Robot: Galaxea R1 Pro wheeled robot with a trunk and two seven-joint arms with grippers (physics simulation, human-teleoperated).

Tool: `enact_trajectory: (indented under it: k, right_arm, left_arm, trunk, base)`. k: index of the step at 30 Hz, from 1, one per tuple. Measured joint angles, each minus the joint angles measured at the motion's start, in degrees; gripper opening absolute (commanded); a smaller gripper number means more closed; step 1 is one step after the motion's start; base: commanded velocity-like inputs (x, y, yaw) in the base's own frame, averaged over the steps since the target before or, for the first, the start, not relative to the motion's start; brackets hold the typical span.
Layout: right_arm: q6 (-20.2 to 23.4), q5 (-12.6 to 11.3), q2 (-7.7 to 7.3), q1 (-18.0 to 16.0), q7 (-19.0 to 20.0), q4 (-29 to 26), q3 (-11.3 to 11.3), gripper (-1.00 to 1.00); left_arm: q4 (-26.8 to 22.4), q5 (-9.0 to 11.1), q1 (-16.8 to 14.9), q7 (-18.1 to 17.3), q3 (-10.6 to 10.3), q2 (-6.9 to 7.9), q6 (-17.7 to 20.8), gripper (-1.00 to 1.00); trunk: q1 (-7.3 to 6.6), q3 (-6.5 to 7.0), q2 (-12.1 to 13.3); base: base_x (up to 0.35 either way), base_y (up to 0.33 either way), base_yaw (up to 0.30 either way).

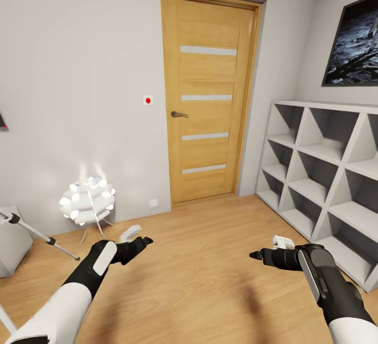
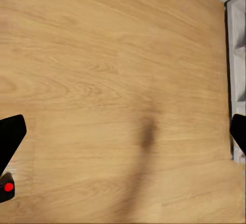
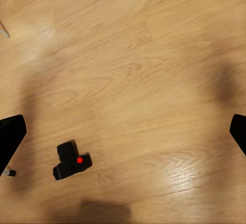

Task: Attach the digital camera to the camera tripod in the bedroom.

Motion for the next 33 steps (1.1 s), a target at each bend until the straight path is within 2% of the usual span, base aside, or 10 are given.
enact_trajectory:
  k: [4,9,33]
  right_arm:
    - [0.00,-0.06,0.00,0.00,0.01,0.04,0.00,1.00]
    - [0.00,-0.08,0.00,0.00,0.01,0.05,-0.02,1.00]
    - [0.00,-0.15,0.00,0.00,0.16,0.05,-0.07,1.00]
  left_arm:
    - [1.67,2.04,0.01,-4.60,-0.10,1.74,-0.06,1.00]
    - [2.51,2.55,0.01,-6.69,-0.10,2.32,-0.04,1.00]
    - [2.61,2.62,0.01,-6.87,-0.19,2.37,-0.03,1.00]
  trunk:
    - [0.88,-0.72,-1.61]
    - [1.98,-1.62,-3.61]
    - [7.25,-5.93,-13.24]
  base:
    - [0.000,0.000,0.000]
    - [0.000,0.000,0.000]
    - [0.000,0.000,0.000]
